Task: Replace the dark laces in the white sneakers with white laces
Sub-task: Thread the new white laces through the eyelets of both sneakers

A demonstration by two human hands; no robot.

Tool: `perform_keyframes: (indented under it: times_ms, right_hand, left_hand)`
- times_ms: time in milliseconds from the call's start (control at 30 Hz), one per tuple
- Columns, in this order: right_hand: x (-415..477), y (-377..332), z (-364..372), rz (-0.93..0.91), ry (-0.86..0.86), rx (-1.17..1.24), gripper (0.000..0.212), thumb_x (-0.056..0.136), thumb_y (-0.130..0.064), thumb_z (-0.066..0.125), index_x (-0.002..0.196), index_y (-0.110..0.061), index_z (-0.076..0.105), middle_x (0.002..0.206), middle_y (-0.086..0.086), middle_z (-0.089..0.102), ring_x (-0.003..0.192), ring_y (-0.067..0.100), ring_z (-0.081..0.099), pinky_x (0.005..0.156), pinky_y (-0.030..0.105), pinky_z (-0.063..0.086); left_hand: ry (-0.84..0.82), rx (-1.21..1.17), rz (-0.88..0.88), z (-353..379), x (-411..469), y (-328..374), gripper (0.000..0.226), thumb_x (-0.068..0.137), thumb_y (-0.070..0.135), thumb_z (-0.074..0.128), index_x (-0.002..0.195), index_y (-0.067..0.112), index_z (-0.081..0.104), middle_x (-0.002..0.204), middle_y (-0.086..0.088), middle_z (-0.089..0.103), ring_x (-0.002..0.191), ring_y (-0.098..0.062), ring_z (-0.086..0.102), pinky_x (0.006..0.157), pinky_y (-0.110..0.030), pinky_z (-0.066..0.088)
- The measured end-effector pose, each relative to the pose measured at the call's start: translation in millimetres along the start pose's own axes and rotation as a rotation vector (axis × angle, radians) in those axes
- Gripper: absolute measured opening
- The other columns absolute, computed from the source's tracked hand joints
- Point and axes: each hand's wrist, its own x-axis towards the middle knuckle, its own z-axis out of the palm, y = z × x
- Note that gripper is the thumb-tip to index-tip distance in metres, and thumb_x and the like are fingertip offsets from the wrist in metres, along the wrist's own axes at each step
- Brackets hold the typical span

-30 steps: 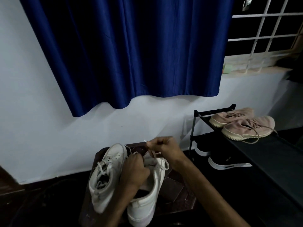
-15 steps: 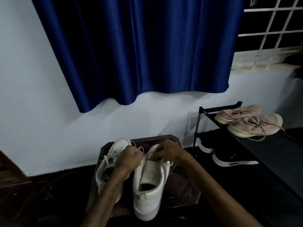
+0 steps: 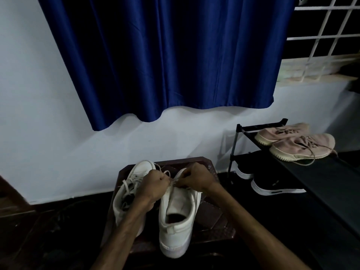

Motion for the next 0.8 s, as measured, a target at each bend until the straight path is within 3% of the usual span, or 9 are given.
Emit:
perform_keyframes:
  times_ms: [67,133,167,267,367,467,533,800]
  right_hand:
    - [-2,2,1,-0.026,-0.004,0.060,0.009,0.072,-0.019,0.082,0.075,-0.012,0.079,0.057,-0.003,0.065,0.049,0.000,0.053,0.058,0.024,0.049]
    - [-2,5,3,0.008,-0.013,0.133,0.008,0.071,-0.015,0.082,0.075,-0.009,0.079,0.066,0.008,0.071,0.057,0.007,0.058,0.061,0.028,0.052]
    - [-2,7,4,0.039,-0.019,0.174,0.008,0.071,-0.013,0.082,0.076,-0.008,0.079,0.071,0.011,0.072,0.061,0.009,0.059,0.063,0.028,0.052]
    - [-4,8,7,0.087,-0.013,0.259,0.006,0.071,-0.009,0.082,0.075,-0.007,0.078,0.078,0.020,0.072,0.066,0.014,0.060,0.069,0.032,0.053]
    - [-5,6,7,0.029,0.003,0.114,0.008,0.074,-0.015,0.081,0.081,-0.010,0.079,0.078,0.012,0.074,0.067,0.009,0.062,0.069,0.028,0.053]
    - [-2,-1,3,0.038,-0.020,-0.054,0.011,0.077,-0.016,0.075,0.087,-0.015,0.080,0.080,0.006,0.075,0.070,0.013,0.067,0.060,0.020,0.049]
    - [0,-4,0,0.065,-0.046,-0.096,0.016,0.076,-0.014,0.073,0.091,-0.014,0.079,0.084,0.004,0.075,0.072,0.008,0.064,0.062,0.017,0.048]
    - [6,-6,5,0.128,-0.028,-0.232,0.022,0.069,-0.026,0.074,0.089,-0.017,0.079,0.090,0.007,0.075,0.088,0.019,0.070,0.080,0.035,0.058]
  left_hand:
    - [-0.004,-0.051,-0.030,0,-3,-1,0.034,0.064,0.030,0.055,0.073,0.001,0.071,0.067,-0.013,0.067,0.067,-0.018,0.060,0.073,-0.047,0.054]
    - [-0.040,-0.187,-0.103,3,-7,0,0.021,0.082,0.011,0.056,0.072,0.005,0.073,0.069,-0.015,0.069,0.063,-0.020,0.063,0.059,-0.037,0.055]
    - [-0.053,-0.261,-0.127,6,-9,-2,0.026,0.089,-0.001,0.051,0.075,0.005,0.072,0.068,-0.013,0.069,0.061,-0.019,0.064,0.055,-0.032,0.056]
    - [0.053,-0.271,-0.073,19,-5,-14,0.016,0.089,-0.004,0.060,0.085,0.005,0.072,0.074,-0.009,0.072,0.068,-0.024,0.069,0.064,-0.038,0.060]
    - [0.083,-0.311,-0.067,26,-5,-18,0.006,0.084,-0.004,0.068,0.087,0.002,0.070,0.071,-0.008,0.070,0.059,-0.021,0.065,0.052,-0.031,0.055]
    - [0.097,-0.357,-0.066,26,-7,-17,0.015,0.083,-0.008,0.068,0.081,0.007,0.068,0.068,-0.008,0.067,0.050,-0.015,0.060,0.044,-0.025,0.050]
    - [0.100,-0.377,-0.063,26,-8,-19,0.023,0.083,-0.012,0.065,0.078,0.011,0.068,0.068,-0.009,0.067,0.048,-0.014,0.059,0.044,-0.025,0.050]
    - [0.140,-0.472,-0.054,31,-13,-23,0.029,0.086,-0.014,0.056,0.082,0.012,0.069,0.070,-0.005,0.069,0.054,-0.010,0.062,0.050,-0.023,0.051]
